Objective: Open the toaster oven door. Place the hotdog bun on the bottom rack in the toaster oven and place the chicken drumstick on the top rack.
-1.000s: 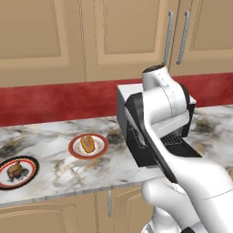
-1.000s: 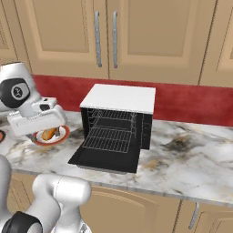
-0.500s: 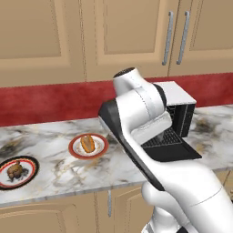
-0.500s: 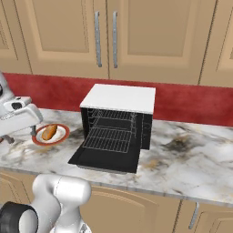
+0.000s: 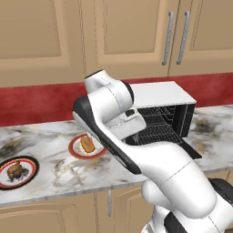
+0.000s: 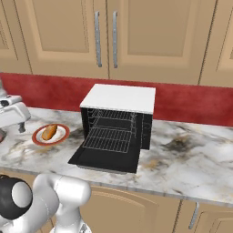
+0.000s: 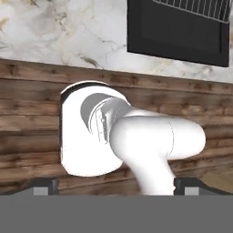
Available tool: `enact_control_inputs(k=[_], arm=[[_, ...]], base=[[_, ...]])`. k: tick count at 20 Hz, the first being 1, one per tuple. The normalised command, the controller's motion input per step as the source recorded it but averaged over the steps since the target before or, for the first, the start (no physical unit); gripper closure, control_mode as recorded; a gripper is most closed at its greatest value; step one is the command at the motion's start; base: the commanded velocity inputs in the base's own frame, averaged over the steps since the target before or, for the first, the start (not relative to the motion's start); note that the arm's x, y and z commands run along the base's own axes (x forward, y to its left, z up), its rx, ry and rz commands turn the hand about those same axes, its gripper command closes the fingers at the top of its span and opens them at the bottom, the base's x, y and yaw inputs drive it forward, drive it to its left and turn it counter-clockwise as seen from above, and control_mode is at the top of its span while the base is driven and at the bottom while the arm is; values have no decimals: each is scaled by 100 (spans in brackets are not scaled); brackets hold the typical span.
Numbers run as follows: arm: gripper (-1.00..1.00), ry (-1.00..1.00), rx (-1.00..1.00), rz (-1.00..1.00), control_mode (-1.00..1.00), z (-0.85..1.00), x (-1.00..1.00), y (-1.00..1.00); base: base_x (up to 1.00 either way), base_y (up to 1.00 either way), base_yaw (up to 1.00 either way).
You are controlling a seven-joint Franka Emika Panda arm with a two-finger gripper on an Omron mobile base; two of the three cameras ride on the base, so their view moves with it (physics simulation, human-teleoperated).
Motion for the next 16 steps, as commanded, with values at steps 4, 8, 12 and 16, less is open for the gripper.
enact_control_inputs(k=[4, 8, 12, 16], arm=[[-100, 0, 0, -26, -100, -35, 44, 10], [-100, -7, 0, -25, -100, -42, 39, 7], [-100, -8, -5, -28, -100, -27, 44, 15], [-100, -6, -7, -13, -100, -12, 41, 3]], base=[[0, 0, 0], [0, 0, 0], [0, 0, 0], [0, 0, 0]])
